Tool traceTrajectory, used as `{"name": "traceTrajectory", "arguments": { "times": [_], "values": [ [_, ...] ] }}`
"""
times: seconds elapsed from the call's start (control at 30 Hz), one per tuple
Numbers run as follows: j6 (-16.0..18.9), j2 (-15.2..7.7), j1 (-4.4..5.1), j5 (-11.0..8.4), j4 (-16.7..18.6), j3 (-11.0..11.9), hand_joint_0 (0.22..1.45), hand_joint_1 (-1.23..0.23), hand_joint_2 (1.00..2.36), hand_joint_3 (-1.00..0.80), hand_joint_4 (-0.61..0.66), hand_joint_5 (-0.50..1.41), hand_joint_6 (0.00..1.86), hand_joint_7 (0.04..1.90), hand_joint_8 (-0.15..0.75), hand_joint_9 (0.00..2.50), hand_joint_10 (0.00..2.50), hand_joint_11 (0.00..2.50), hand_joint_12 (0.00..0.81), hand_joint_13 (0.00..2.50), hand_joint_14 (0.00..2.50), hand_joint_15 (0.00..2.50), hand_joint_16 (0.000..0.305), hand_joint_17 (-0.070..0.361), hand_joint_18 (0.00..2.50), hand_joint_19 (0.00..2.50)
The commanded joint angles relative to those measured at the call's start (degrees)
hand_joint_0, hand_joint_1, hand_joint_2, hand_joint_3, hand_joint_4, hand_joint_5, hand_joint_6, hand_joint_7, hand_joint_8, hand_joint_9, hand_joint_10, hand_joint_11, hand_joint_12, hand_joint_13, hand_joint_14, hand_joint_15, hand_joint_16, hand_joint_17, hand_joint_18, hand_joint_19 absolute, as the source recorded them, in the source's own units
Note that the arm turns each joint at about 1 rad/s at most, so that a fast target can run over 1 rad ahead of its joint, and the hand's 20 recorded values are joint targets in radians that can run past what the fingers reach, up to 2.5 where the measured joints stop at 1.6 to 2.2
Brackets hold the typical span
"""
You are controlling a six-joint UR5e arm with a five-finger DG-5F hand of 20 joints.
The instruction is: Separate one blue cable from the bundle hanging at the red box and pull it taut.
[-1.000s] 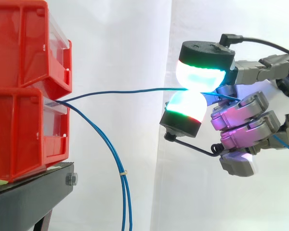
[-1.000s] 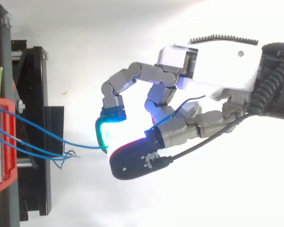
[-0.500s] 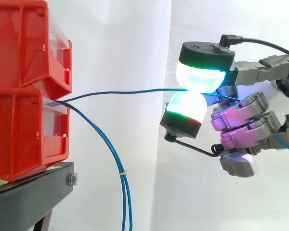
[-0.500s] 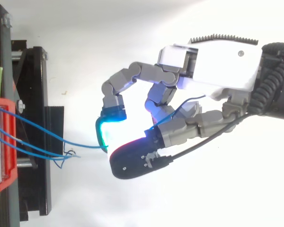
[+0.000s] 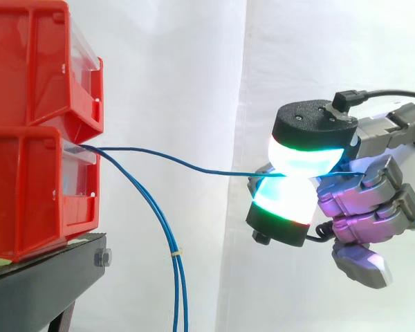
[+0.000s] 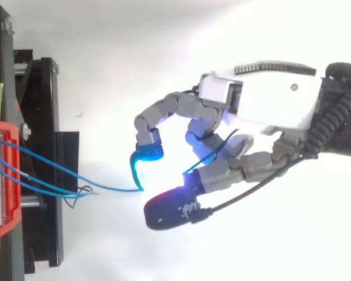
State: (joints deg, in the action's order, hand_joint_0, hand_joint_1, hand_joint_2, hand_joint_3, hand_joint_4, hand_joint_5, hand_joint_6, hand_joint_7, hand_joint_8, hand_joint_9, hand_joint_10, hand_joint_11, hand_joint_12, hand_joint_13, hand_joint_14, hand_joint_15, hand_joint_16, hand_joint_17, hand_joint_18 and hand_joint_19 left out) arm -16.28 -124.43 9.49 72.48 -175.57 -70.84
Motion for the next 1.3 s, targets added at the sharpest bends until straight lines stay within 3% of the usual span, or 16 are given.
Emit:
{"name": "traceTrajectory", "arguments": {
  "times": [0.0, 1.27],
  "values": [
    [-0.77, -0.02, 0.36, -0.06, 1.11, 0.00, 0.71, -0.76, 1.03, -0.03, -0.13, -0.19, 0.92, 1.34, 0.305, 1.21, 1.37, 1.65, 0.371, 1.17, 1.26, 1.56, 0.047, 0.106, 1.11, 0.94],
    [-0.77, 0.06, 0.53, 0.11, 1.20, 0.00, 0.71, -0.76, 1.02, -0.03, -0.13, -0.19, 0.92, 1.34, 0.315, 1.22, 1.37, 1.63, 0.372, 1.17, 1.24, 1.57, 0.047, 0.106, 1.11, 0.95]
  ]
}}
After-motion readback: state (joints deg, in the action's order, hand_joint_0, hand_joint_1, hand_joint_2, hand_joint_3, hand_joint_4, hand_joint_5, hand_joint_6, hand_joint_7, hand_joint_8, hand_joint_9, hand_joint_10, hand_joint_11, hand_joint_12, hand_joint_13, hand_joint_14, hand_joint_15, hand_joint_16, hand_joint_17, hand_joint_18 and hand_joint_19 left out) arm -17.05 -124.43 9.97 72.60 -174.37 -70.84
